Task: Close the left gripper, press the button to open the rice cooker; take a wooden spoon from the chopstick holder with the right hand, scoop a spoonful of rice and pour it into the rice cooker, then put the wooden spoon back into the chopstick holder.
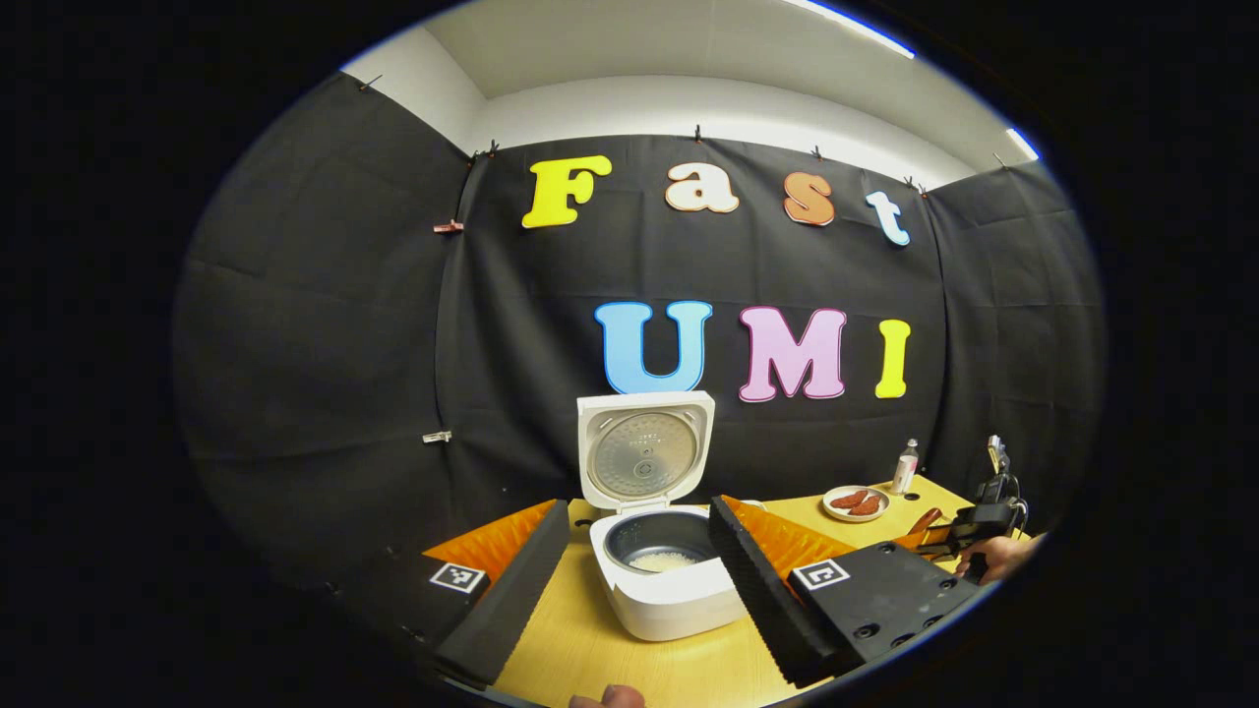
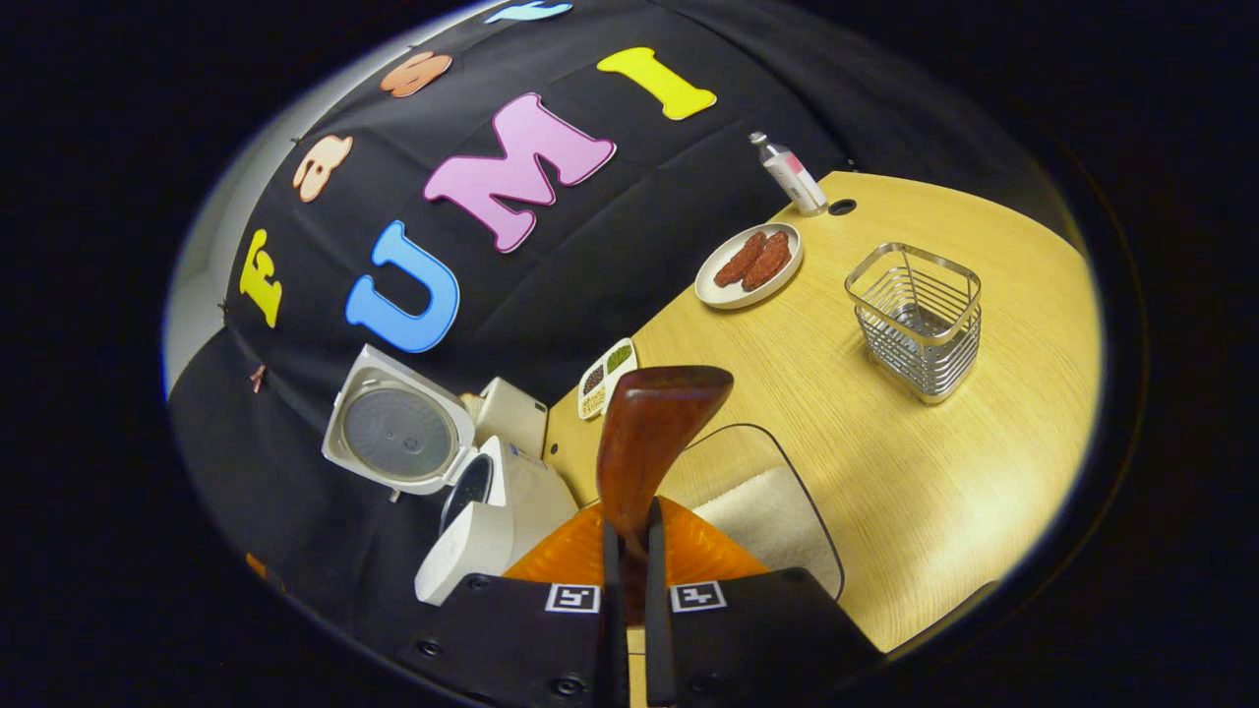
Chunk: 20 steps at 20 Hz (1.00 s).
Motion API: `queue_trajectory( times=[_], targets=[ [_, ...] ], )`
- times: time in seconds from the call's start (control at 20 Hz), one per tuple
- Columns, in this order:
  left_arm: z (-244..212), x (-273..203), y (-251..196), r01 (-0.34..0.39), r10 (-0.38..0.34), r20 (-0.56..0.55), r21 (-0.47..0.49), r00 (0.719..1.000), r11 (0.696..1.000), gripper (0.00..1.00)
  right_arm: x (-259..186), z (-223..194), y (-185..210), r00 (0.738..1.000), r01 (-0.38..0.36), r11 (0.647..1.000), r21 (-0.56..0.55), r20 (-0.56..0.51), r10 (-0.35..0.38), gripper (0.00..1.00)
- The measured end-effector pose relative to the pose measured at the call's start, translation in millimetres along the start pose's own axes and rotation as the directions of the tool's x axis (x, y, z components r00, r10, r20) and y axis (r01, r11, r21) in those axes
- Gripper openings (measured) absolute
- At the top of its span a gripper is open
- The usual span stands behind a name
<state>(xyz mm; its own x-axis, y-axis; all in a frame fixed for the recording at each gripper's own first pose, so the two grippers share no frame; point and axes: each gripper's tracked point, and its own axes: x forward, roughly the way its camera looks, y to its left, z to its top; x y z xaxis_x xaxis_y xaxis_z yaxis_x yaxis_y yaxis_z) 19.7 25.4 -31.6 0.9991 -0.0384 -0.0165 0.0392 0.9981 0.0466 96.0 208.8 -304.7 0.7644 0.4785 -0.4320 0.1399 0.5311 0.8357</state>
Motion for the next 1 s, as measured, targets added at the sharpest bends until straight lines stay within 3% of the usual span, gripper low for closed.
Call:
queue_trajectory(
  times=[0.5, 0.8, 1.0],
  targets=[
    [-1, -7, -4, 0.001, -0.001, -0.002, -0.012, 1.0, 1.0, 0.98, -20, 14, 34, 0.996, -0.067, 0.984, 0.168, -0.042, 0.075, 0.11],
    [-4, -7, -2, -0.005, 0.005, -0.008, -0.017, 1.0, 1.0, 0.98, -23, 38, 117, 0.978, -0.197, 0.935, 0.295, -0.001, 0.206, 0.11],
    [-8, -6, 1, -0.011, 0.011, -0.018, -0.025, 1.0, 1.0, 0.98, -16, 54, 171, 0.97, -0.239, 0.925, 0.295, 0.028, 0.242, 0.11]
  ],
)
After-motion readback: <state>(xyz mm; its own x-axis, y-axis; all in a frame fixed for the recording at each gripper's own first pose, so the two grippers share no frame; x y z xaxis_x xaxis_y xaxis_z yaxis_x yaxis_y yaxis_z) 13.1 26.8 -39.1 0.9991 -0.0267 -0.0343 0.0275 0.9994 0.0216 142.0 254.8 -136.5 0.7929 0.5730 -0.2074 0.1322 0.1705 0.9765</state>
